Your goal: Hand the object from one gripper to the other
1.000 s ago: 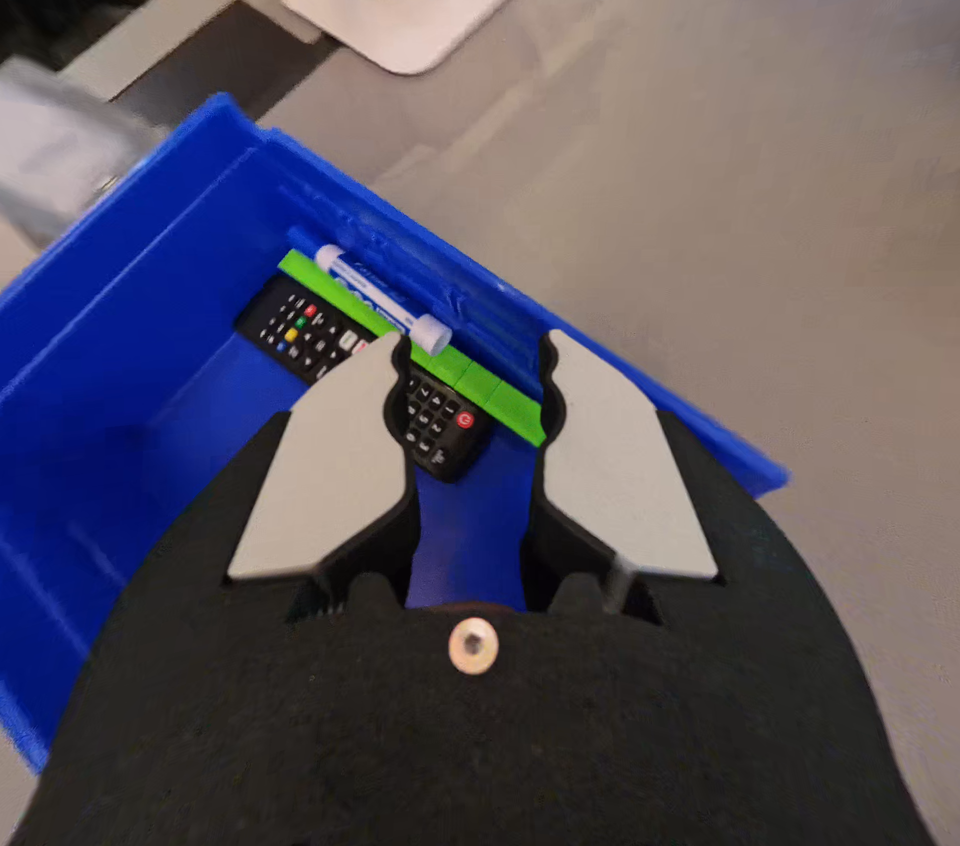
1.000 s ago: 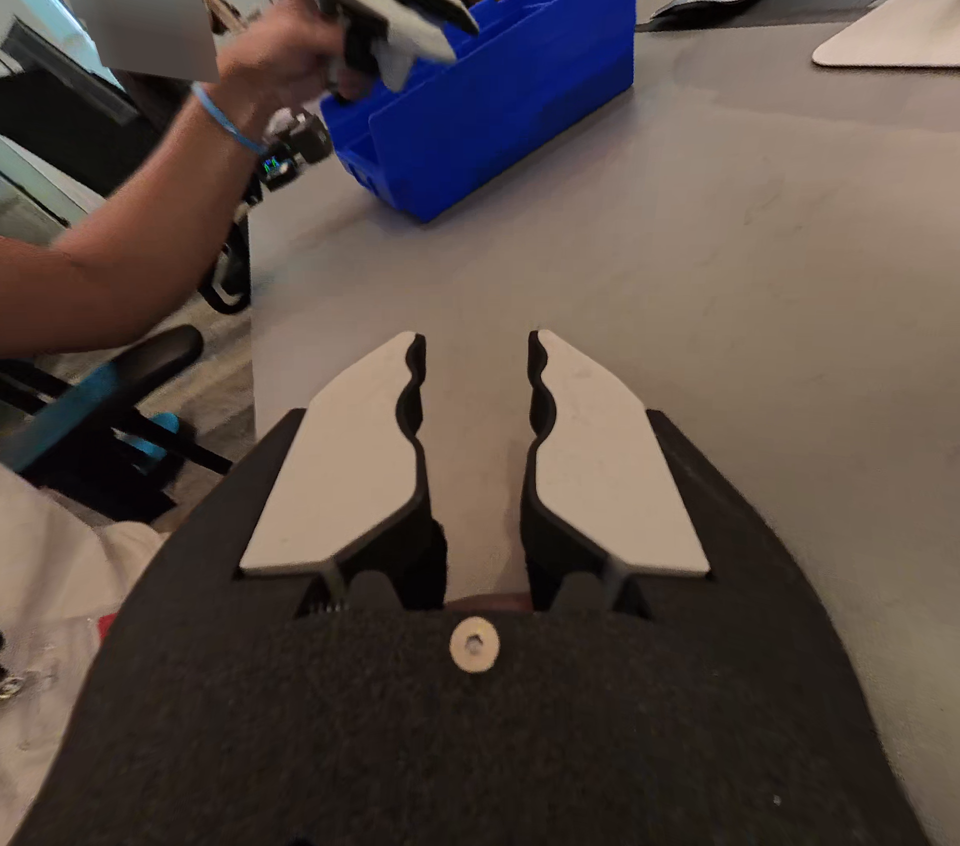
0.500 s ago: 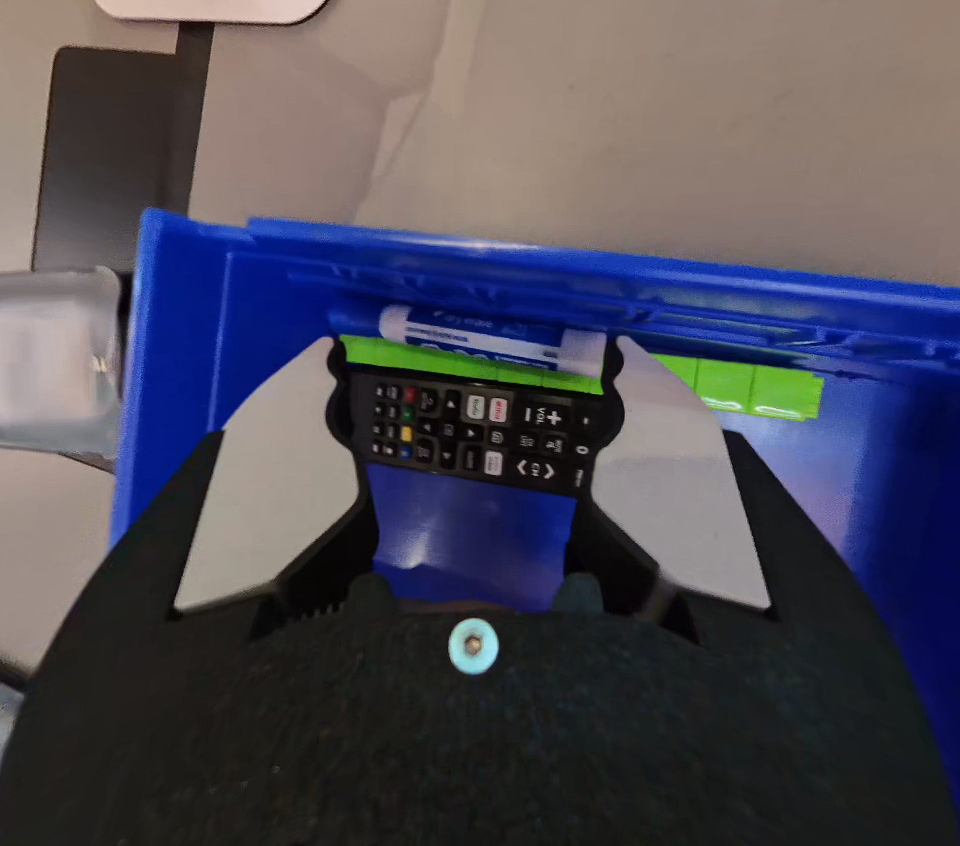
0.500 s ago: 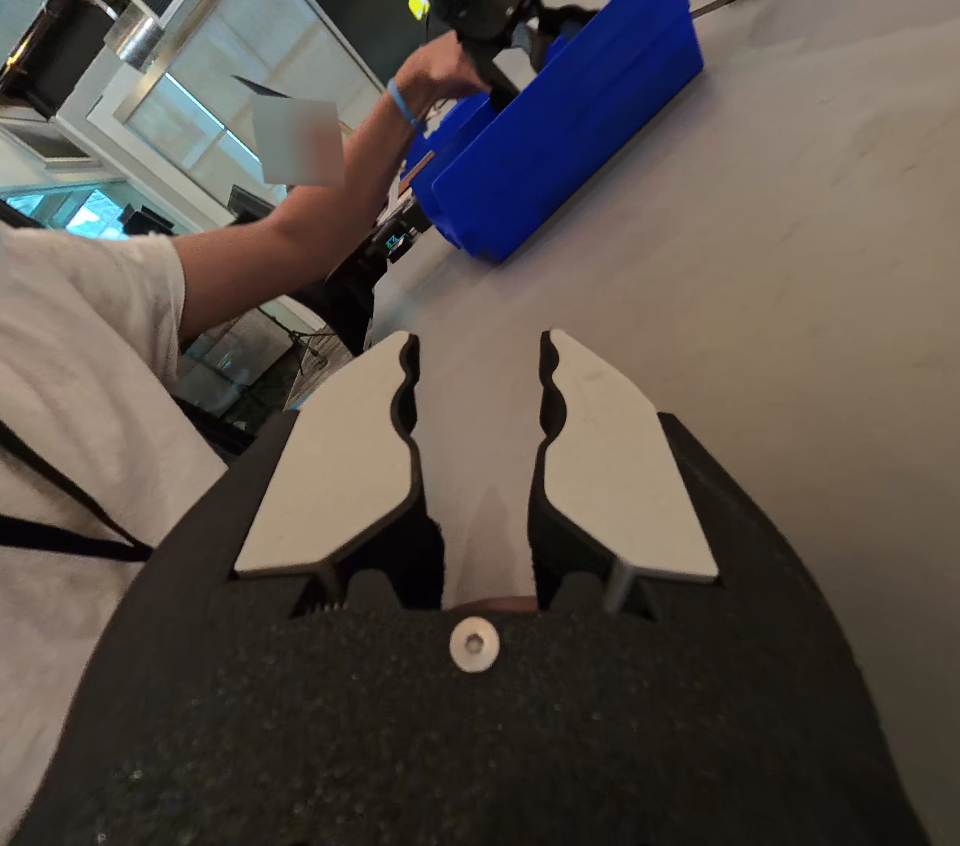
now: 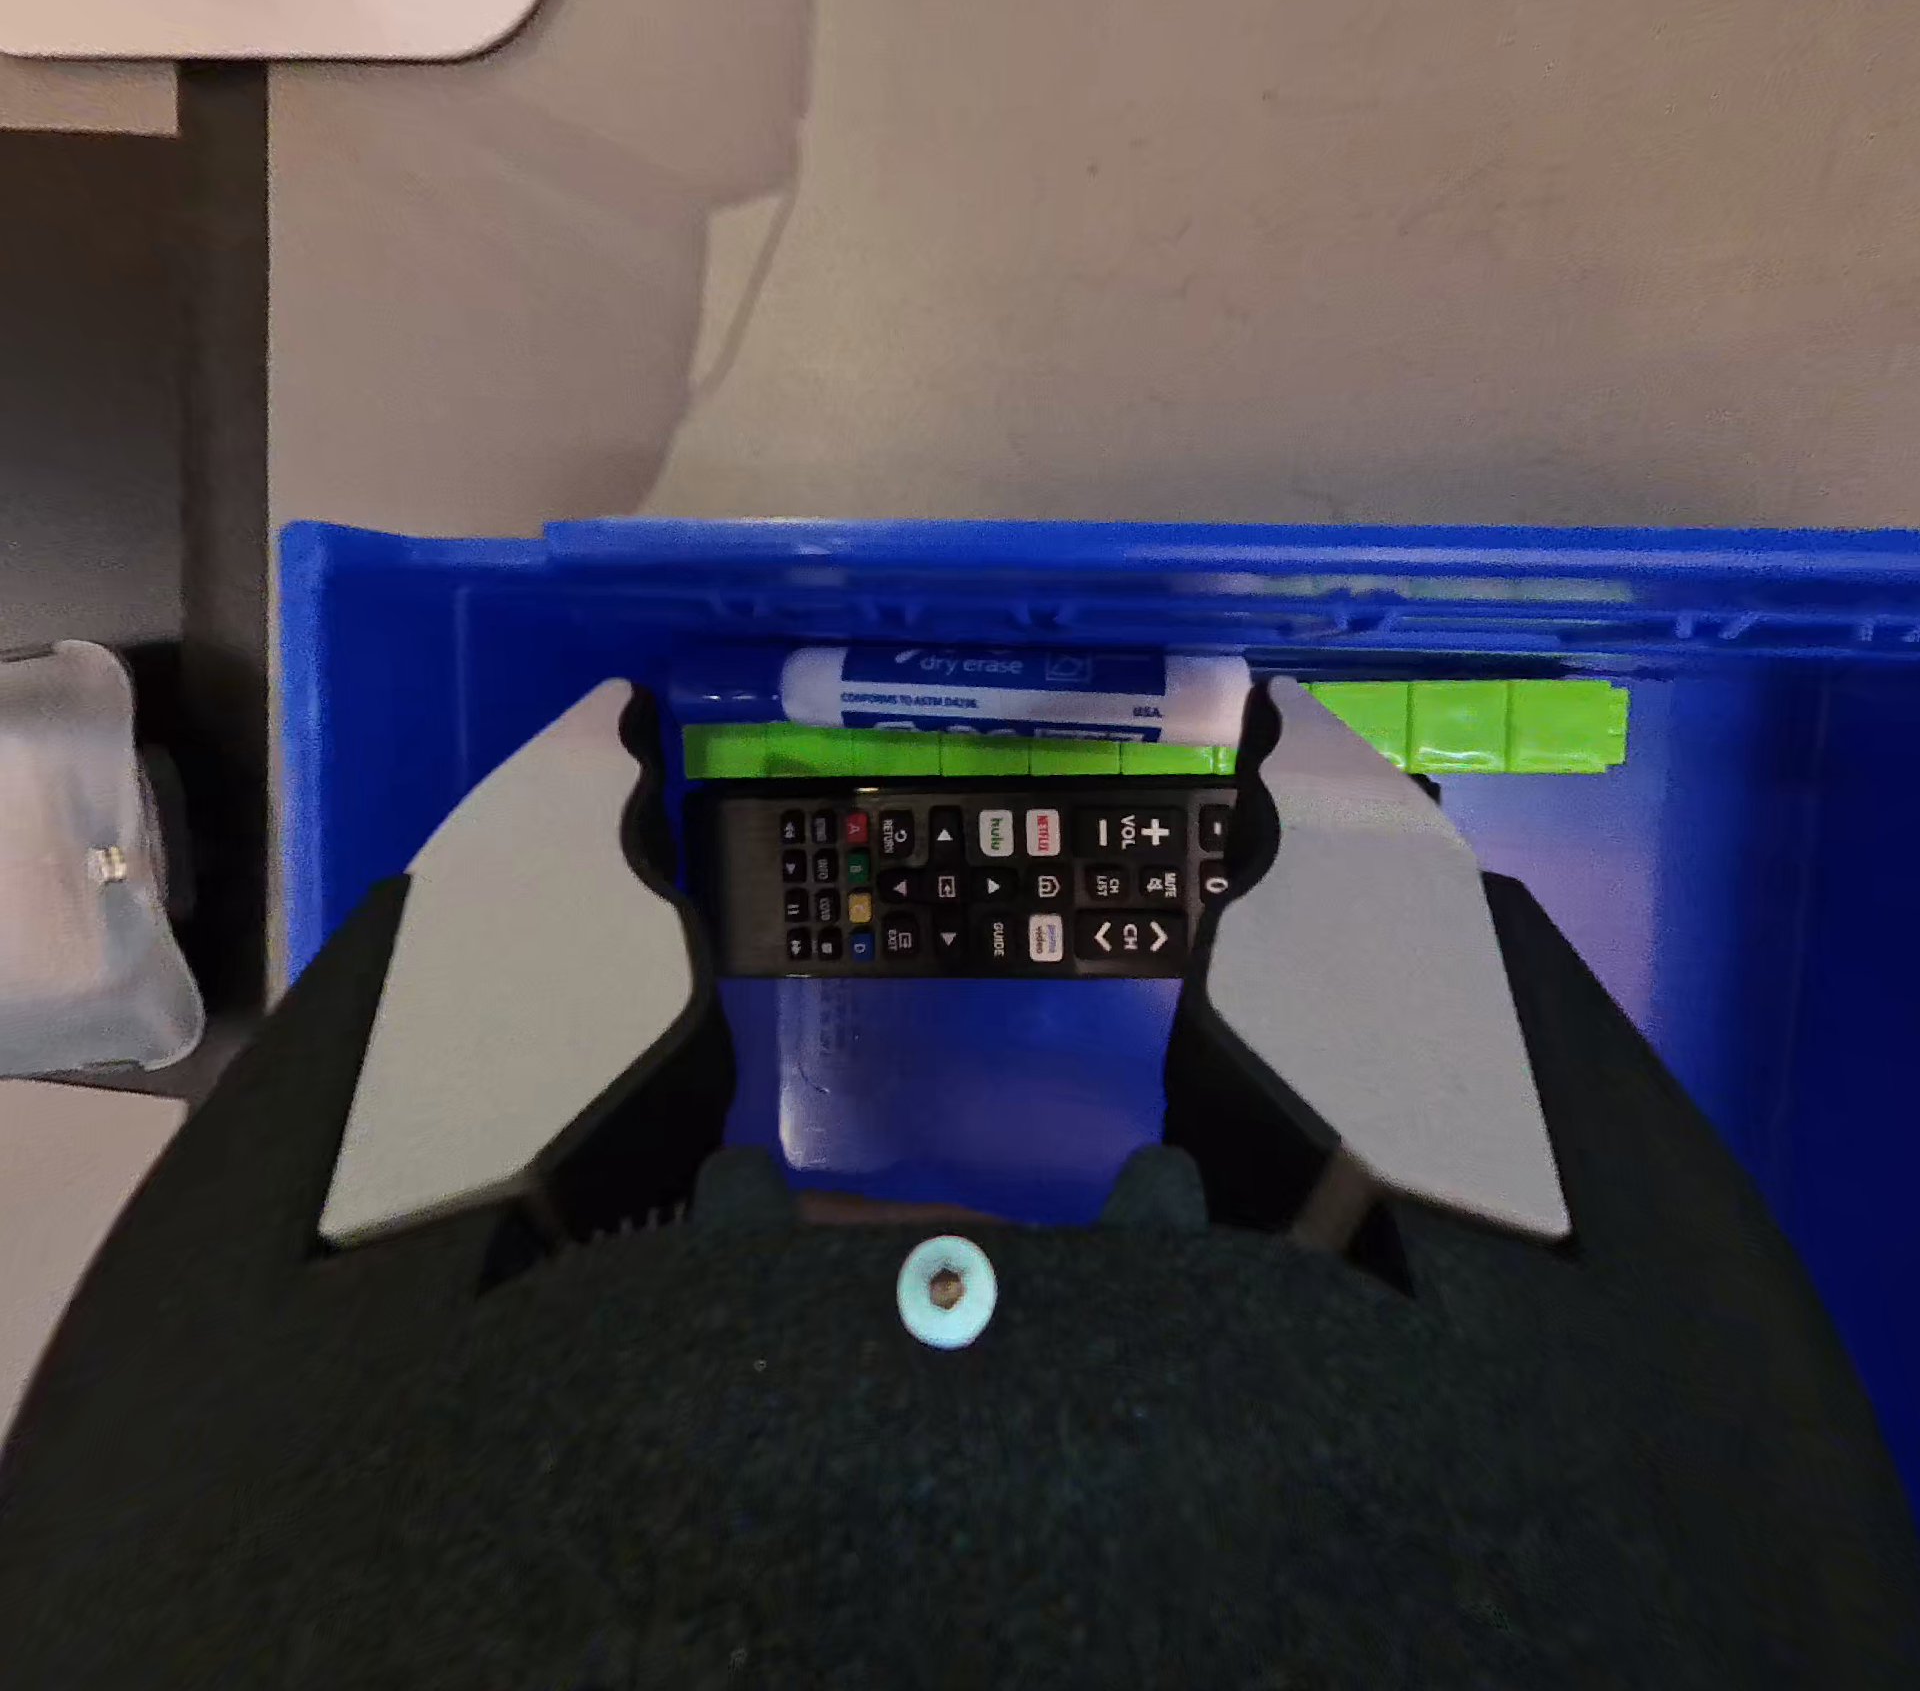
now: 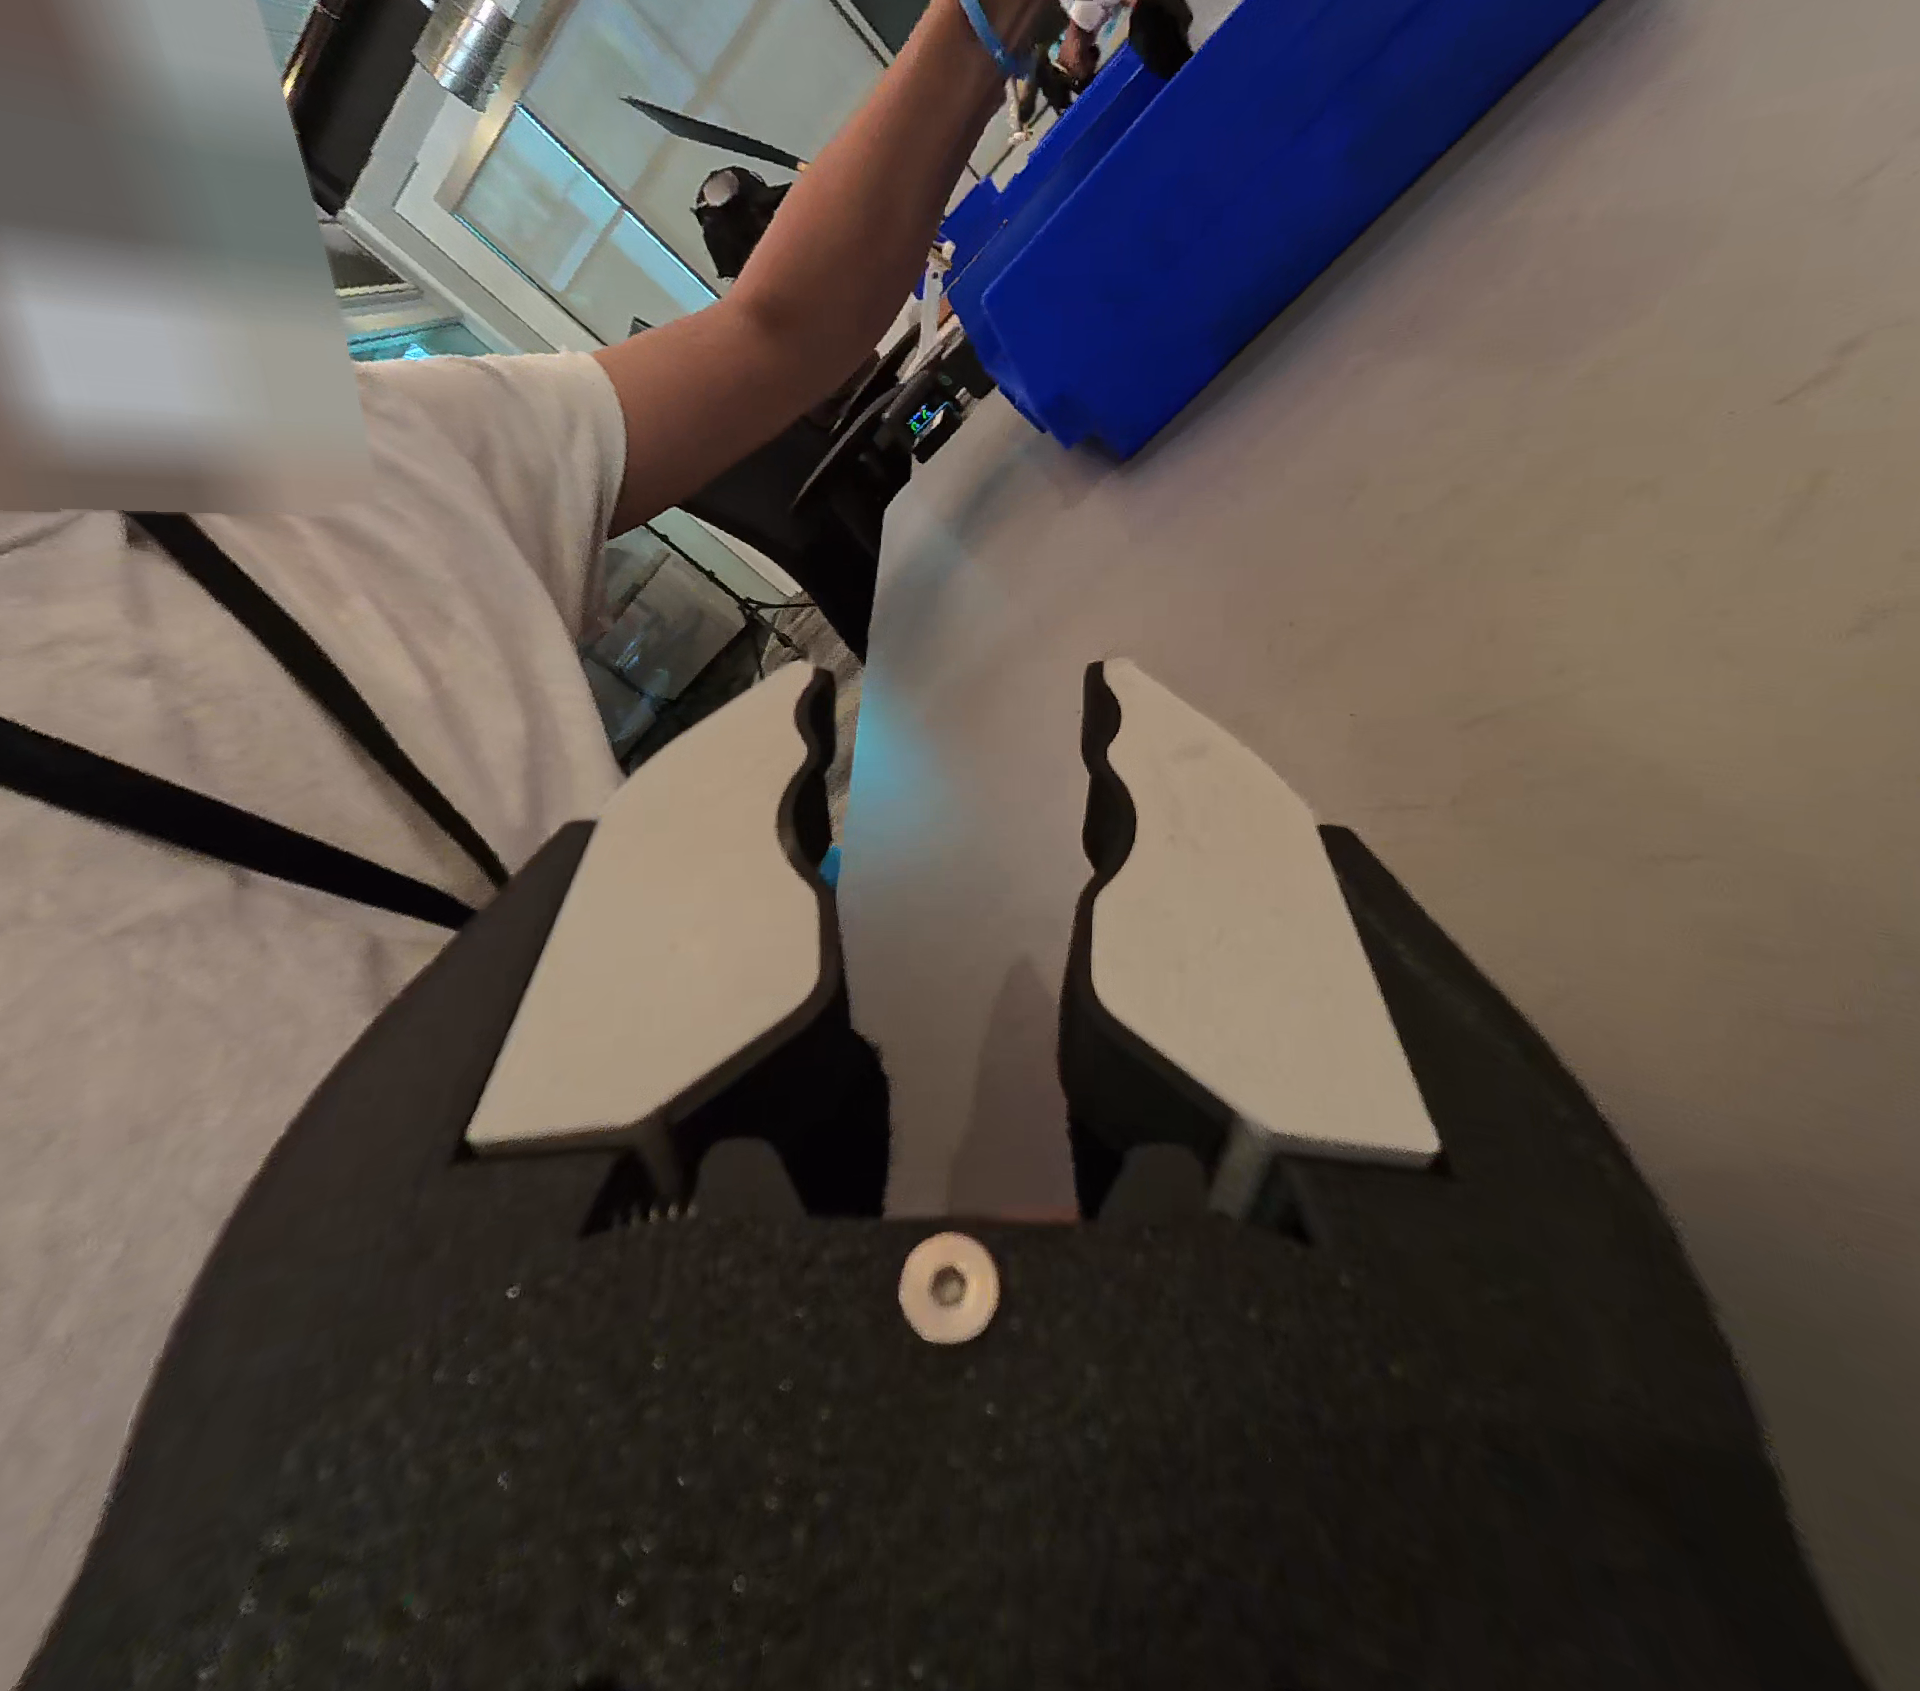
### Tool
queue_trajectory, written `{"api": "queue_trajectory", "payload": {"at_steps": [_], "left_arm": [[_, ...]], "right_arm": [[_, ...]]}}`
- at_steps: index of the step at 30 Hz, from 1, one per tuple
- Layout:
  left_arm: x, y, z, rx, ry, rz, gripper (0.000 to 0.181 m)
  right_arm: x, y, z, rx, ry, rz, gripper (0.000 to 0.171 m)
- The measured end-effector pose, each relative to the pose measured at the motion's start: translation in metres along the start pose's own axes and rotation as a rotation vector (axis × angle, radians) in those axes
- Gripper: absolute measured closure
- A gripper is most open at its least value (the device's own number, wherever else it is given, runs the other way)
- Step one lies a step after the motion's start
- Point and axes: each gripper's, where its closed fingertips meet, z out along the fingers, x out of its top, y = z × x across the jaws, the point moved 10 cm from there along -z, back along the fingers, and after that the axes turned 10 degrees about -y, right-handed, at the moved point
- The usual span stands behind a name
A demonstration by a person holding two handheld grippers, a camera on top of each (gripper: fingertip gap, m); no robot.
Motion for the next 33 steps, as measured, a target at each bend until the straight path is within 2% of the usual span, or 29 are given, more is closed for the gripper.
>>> {"api": "queue_trajectory", "payload": {"at_steps": [6,11,18,22,24,26,27,28,30,31,32,33], "left_arm": [[-0.005,0.003,0.004,0.03,-0.118,0.063,0.069],[-0.003,-0.004,0.01,0.02,-0.084,0.072,0.071],[-0.007,-0.011,0.022,-0.048,-0.087,0.047,0.062],[-0.008,-0.006,0.029,-0.051,-0.093,0.05,0.053],[-0.008,-0.002,0.037,-0.071,-0.099,0.051,0.042],[-0.008,-0.002,0.038,-0.079,-0.069,0.06,0.043],[-0.008,-0.001,0.038,-0.1,-0.065,0.063,0.05],[-0.008,-0.001,0.038,-0.102,-0.061,0.06,0.049],[-0.009,0.0,0.035,-0.109,-0.051,0.07,0.068],[-0.01,0.0,0.031,-0.119,-0.036,0.086,0.093],[-0.01,0.002,0.029,-0.144,-0.02,0.104,0.108],[-0.011,0.004,0.029,-0.139,-0.011,0.109,0.113]], "right_arm": [[0.0,0.002,-0.002,0.036,0.013,0.02,0.126],[0.001,0.004,-0.004,0.056,0.035,0.038,0.127],[0.001,0.003,-0.004,0.053,0.04,0.021,0.128],[0.002,0.004,0.0,0.084,0.054,0.033,0.128],[0.003,0.004,0.003,0.098,0.047,0.035,0.129],[0.003,0.004,0.004,0.111,0.044,0.039,0.129],[0.003,0.005,0.004,0.116,0.045,0.044,0.129],[0.003,0.005,0.004,0.121,0.049,0.05,0.129],[0.003,0.006,0.002,0.128,0.066,0.062,0.129],[0.004,0.007,0.001,0.131,0.075,0.066,0.129],[0.004,0.007,0.0,0.135,0.079,0.069,0.129],[0.004,0.007,0.0,0.139,0.078,0.072,0.129]]}}
